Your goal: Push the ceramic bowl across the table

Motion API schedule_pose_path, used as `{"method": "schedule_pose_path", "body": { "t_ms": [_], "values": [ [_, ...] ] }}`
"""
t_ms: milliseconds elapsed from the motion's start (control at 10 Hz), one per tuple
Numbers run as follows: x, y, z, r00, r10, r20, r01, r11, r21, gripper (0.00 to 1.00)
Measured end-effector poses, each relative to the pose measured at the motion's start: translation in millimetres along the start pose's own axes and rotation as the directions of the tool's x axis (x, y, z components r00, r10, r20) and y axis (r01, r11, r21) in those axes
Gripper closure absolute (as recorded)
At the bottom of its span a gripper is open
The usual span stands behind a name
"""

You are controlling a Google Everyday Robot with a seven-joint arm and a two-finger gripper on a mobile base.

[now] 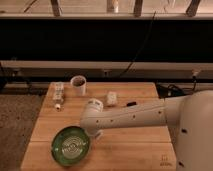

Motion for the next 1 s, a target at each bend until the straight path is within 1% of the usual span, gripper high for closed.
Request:
{"method": "schedule_pose_path", "body": {
  "t_ms": [100,200,500,1000],
  "values": [
    [-2.6,5.7,-1.3,1.0,-0.012,-0.014,0.012,1.0,-0.009,0.93],
    [-10.7,7.2,-3.3,1.0,-0.024,-0.016,0.024,1.0,-0.01,0.98],
    [-27.9,13.9,-9.2,0.998,-0.063,-0.022,0.063,0.998,-0.017,1.0],
    [-52.5,7.9,-11.5,0.993,-0.119,-0.003,0.119,0.993,-0.018,1.0]
  ]
}}
